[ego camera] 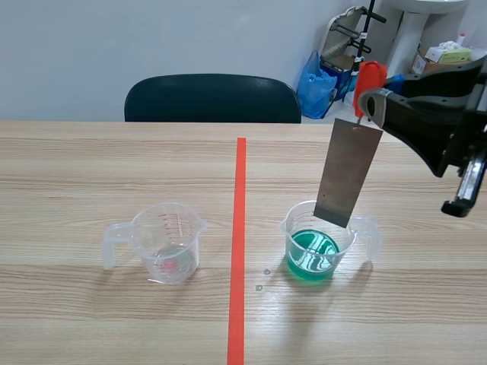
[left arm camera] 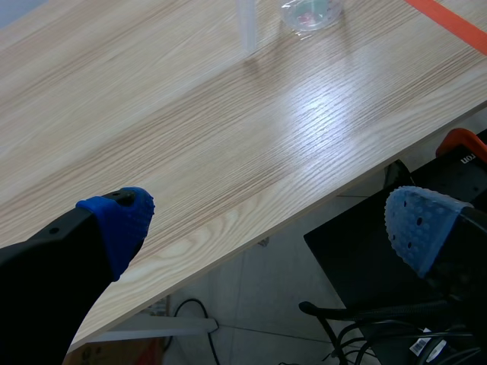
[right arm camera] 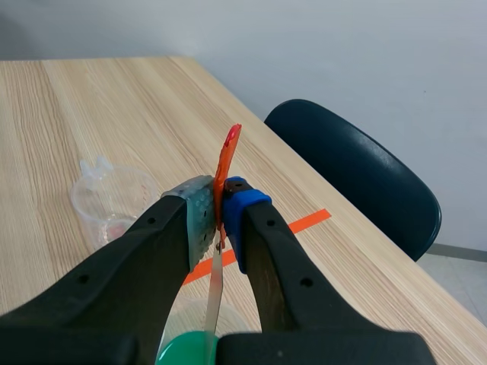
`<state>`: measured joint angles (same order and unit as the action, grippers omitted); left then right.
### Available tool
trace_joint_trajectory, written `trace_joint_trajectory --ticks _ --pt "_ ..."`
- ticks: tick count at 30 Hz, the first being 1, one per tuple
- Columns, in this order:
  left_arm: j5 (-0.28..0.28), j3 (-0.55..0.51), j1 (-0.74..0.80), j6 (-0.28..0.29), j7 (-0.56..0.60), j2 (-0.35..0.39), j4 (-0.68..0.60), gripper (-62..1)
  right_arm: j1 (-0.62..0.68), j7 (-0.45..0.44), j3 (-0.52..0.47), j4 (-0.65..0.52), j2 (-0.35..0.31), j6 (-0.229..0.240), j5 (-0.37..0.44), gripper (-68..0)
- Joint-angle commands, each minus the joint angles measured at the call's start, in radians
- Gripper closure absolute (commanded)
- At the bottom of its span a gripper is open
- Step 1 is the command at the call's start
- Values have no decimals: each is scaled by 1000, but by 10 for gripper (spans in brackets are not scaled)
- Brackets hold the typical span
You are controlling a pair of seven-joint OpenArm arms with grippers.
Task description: Do the redox reaction experiment
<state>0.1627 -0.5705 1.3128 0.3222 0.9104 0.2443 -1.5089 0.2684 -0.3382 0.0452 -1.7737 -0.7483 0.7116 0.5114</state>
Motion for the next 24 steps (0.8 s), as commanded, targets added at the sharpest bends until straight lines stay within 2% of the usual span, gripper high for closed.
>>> trace_joint_trajectory --ticks 1,10,24 --pt "-9 -6 0 2 17 3 -10 -623 -18 -18 -11 -3 3 -4 3 -20" --pt "-9 -6 0 2 17 3 -10 -623 -22 -14 -10 -3 48 -4 -36 -20" --pt "-9 -6 0 2 17 3 -10 -623 -31 -14 22 8 80 -4 -45 -20"
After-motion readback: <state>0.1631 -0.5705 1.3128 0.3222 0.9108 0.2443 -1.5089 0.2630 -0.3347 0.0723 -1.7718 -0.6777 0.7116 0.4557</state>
